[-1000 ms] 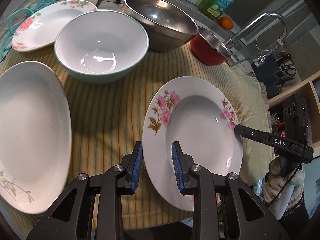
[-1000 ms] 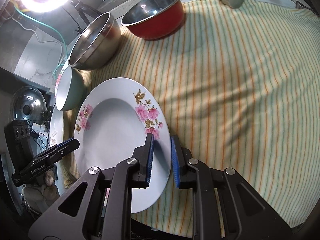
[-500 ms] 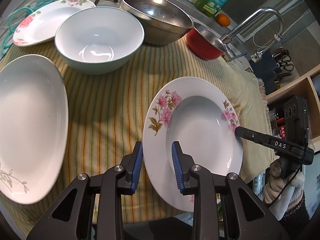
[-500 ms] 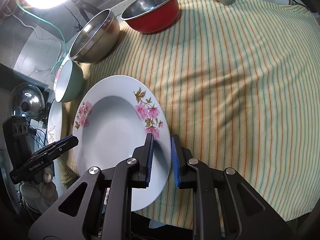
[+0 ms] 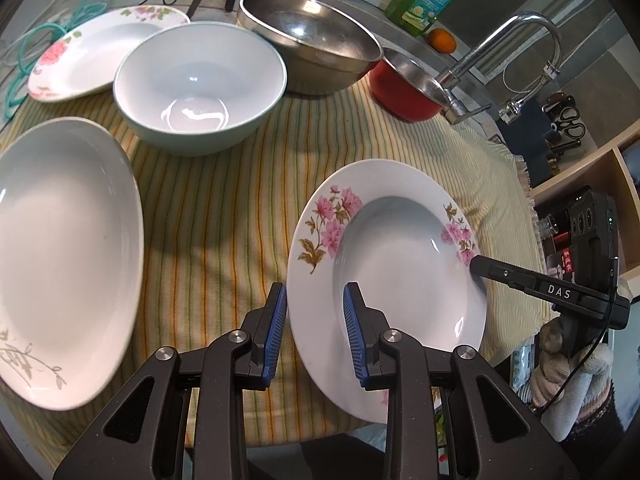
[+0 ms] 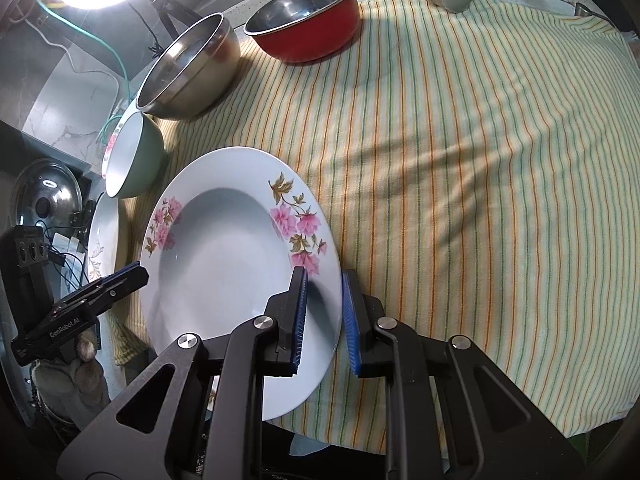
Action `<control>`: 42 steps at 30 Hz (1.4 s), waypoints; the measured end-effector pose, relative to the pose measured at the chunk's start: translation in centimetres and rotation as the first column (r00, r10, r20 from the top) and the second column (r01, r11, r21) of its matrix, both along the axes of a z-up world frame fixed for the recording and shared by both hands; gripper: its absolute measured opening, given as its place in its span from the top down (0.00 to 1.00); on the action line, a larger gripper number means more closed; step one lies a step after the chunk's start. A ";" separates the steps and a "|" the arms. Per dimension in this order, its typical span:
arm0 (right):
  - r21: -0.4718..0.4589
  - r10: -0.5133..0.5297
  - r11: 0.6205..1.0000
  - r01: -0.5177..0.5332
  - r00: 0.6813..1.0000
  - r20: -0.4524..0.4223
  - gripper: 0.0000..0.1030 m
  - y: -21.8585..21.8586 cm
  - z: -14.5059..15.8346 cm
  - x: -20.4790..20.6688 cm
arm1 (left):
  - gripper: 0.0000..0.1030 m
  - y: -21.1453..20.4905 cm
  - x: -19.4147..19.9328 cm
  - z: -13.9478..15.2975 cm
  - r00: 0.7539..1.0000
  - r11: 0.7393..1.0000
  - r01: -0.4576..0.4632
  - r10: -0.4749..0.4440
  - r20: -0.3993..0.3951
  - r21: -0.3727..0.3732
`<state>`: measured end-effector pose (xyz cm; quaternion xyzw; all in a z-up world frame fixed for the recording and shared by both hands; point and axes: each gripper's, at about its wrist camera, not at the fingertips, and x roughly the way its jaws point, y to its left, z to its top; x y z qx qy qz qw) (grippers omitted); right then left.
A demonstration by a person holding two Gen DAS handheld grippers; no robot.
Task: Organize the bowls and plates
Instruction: 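Move both grippers to the pink rose plate and close on its rim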
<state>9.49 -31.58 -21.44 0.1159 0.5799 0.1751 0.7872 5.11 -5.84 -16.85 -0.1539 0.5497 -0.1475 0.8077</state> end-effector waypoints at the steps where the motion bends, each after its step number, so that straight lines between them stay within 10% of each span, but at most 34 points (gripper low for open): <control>1: -0.007 -0.003 1.000 0.003 1.000 0.006 0.82 0.0 0.1 0.0 | 0.74 0.1 0.0 0.1 1.000 1.000 0.000 -0.001 0.005 0.002; 6: -0.039 -0.002 0.999 0.003 0.999 0.036 0.77 0.2 1.0 -0.1 | 0.74 0.5 -0.1 0.9 1.000 1.000 0.000 -0.001 0.025 0.006; 9: -0.048 0.001 0.999 0.002 0.997 0.075 0.50 0.5 2.2 -0.3 | 0.73 1.2 -0.1 1.1 1.000 1.000 -0.007 0.006 0.024 0.010; 17: -0.043 0.041 0.998 -0.035 0.987 0.153 0.38 3.0 5.5 -0.2 | 0.62 4.0 -0.7 2.6 0.997 0.998 -0.054 0.054 0.059 0.007; 42: 0.142 0.215 0.959 -0.247 0.954 0.209 0.33 20.9 11.6 8.0 | 0.51 21.2 2.2 5.2 0.925 0.935 -0.349 0.355 0.133 -0.064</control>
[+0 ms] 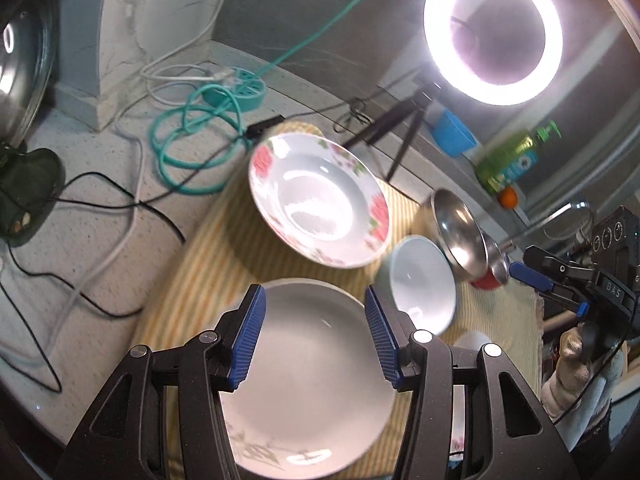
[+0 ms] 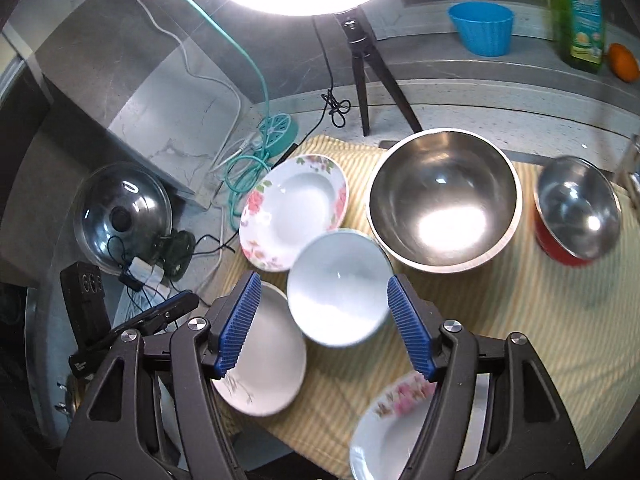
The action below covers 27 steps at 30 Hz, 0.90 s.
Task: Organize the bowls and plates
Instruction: 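Move both grippers to the pink rose plate and close on its rim, then lift the pink rose plate up off the cloth with both grippers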
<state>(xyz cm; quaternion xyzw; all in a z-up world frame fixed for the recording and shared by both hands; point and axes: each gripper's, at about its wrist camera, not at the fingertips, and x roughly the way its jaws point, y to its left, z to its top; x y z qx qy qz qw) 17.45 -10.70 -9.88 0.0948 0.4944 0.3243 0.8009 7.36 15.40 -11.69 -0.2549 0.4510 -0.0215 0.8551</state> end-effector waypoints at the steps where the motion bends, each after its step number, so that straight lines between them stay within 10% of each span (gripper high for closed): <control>1: 0.007 0.003 1.000 -0.003 1.000 -0.012 0.35 0.8 -0.2 1.0 | 0.51 0.6 0.5 -0.1 1.000 1.000 -0.011 0.011 -0.002 -0.004; 27: -0.233 0.066 0.967 -0.099 0.987 -0.147 0.72 12.9 -8.6 15.2 | 0.70 5.6 9.2 -6.4 0.997 0.989 -0.045 0.035 -0.074 -0.138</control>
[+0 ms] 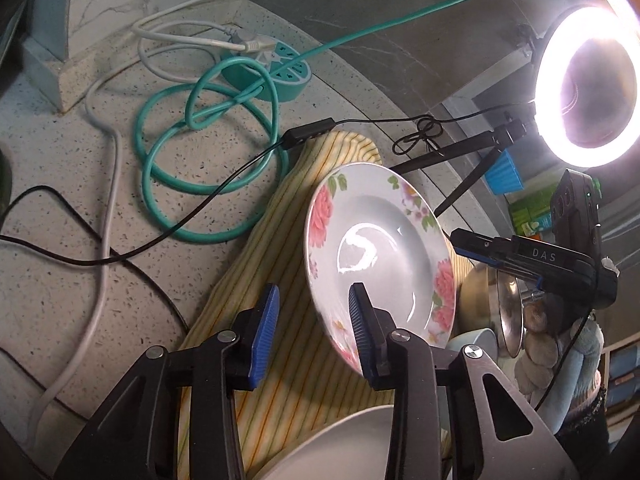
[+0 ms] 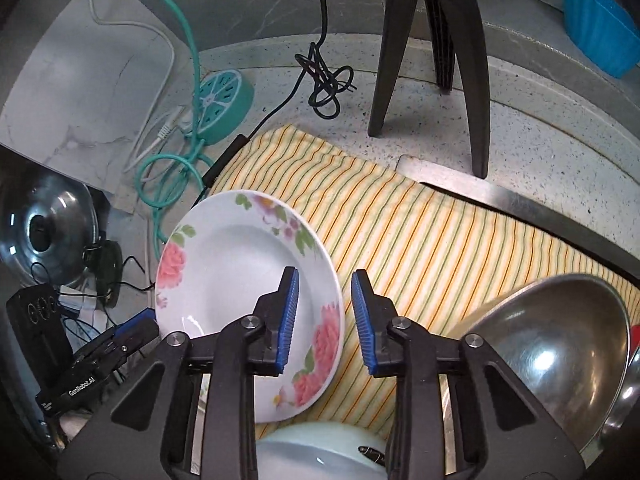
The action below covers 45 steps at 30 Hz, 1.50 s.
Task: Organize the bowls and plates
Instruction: 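Lift the pink rose plate up off the cloth with both grippers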
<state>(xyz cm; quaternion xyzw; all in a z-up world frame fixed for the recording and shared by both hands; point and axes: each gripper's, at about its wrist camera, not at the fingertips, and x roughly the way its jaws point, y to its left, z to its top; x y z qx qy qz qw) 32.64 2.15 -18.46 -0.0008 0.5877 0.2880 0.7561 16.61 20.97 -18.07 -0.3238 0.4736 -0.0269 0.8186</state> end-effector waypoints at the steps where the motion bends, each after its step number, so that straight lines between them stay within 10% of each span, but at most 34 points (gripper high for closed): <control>1: -0.006 0.007 1.000 -0.007 1.000 0.001 0.72 0.2 0.0 0.1 | 0.71 0.1 0.1 -0.1 1.000 1.000 0.001 -0.001 -0.001 -0.002; 25: -0.187 0.142 0.973 -0.138 0.990 0.010 0.83 3.4 -1.3 0.2 | 0.84 -1.2 1.2 -0.6 1.000 0.999 0.026 -0.026 -0.015 0.019; 45: -0.031 0.084 0.996 -0.086 0.996 -0.038 0.87 2.2 -0.1 -1.1 | 0.84 -0.2 0.3 0.9 0.999 0.995 0.010 -0.014 0.032 0.097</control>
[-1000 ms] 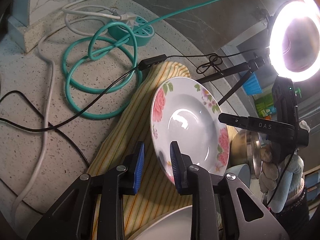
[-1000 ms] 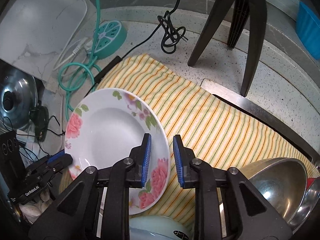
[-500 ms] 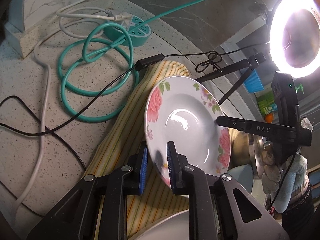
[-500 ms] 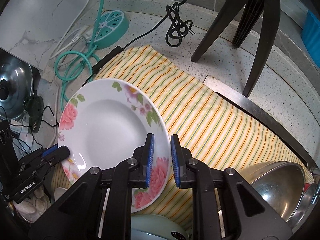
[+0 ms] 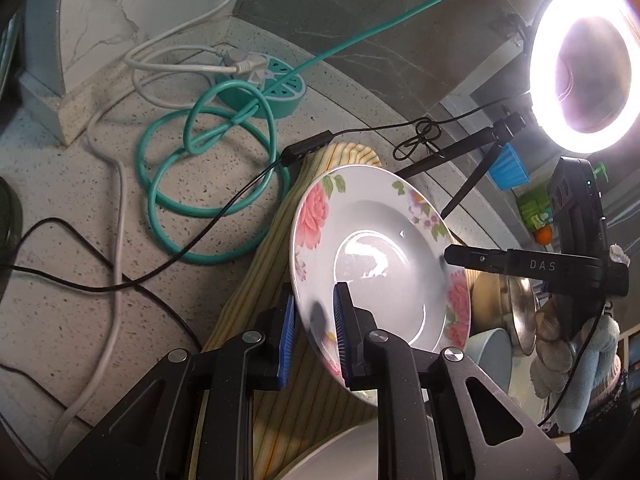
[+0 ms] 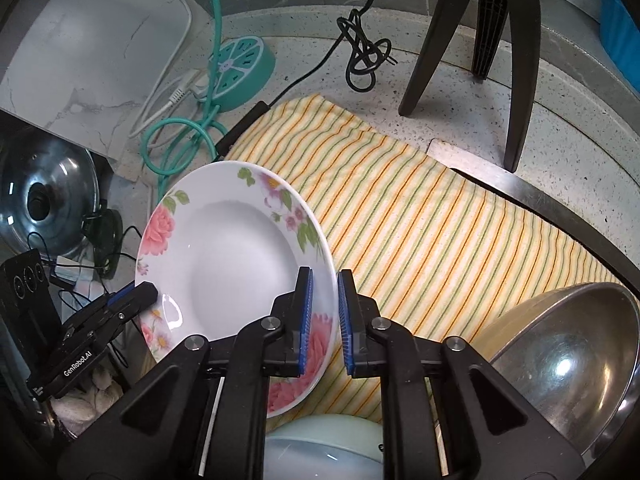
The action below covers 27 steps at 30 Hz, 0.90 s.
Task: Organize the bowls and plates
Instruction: 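Lift the pink rose plate up off the cloth with both grippers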
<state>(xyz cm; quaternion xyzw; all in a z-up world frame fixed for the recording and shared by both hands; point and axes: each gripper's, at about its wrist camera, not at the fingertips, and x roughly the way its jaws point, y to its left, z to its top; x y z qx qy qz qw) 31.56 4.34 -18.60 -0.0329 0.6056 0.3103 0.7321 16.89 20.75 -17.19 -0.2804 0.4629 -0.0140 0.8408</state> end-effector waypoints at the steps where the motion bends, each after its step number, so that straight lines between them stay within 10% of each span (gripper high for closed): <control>1: 0.004 -0.002 1.000 0.002 1.000 0.003 0.87 -0.1 0.2 -0.2 | 0.84 0.0 -0.2 0.1 1.000 1.000 0.000 0.000 0.005 0.002; 27: 0.180 -0.075 0.982 0.063 0.995 0.060 0.87 -8.2 9.7 -9.4 | 0.84 -3.5 -5.5 8.1 0.985 0.998 0.069 -0.070 0.158 0.009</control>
